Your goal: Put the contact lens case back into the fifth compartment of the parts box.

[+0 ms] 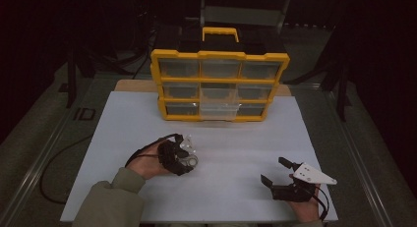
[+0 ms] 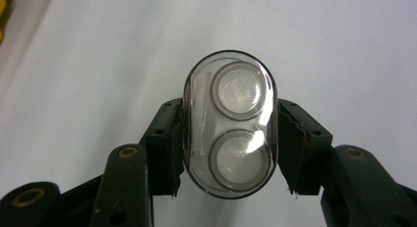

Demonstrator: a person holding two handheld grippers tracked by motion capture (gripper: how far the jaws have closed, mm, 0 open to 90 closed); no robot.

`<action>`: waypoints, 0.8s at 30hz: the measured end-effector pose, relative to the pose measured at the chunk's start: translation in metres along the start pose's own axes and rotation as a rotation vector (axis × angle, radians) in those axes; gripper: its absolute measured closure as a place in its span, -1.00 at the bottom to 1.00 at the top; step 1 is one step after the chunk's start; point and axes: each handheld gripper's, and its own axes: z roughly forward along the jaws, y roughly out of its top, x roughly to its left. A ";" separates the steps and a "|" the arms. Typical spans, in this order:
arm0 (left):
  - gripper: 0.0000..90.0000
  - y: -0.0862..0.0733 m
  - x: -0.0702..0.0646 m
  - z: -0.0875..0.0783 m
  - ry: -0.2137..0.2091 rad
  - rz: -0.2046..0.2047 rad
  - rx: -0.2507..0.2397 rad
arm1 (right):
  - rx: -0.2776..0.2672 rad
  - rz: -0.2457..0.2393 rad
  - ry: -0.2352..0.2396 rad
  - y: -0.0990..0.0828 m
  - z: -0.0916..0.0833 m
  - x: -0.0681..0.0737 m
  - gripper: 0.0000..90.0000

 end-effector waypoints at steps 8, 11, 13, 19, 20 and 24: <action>0.09 0.002 0.003 -0.012 0.017 -0.002 -0.014 | 0.001 0.001 0.001 0.000 0.000 0.000 -0.82; 0.09 0.003 0.004 -0.015 0.022 -0.003 -0.019 | 0.001 0.000 0.001 0.000 0.000 0.000 -0.82; 0.09 0.004 0.005 -0.017 0.026 -0.003 -0.019 | 0.000 0.002 0.001 0.000 0.000 0.000 -0.82; 0.09 0.006 0.008 -0.024 0.029 -0.003 -0.023 | 0.000 0.002 0.001 0.000 0.000 0.000 -0.82; 0.09 0.006 0.008 -0.024 0.029 -0.003 -0.023 | 0.000 0.002 0.001 0.000 0.000 0.000 -0.82; 0.09 0.008 0.011 -0.028 0.033 -0.007 -0.030 | 0.001 0.002 0.002 0.000 0.000 0.000 -0.82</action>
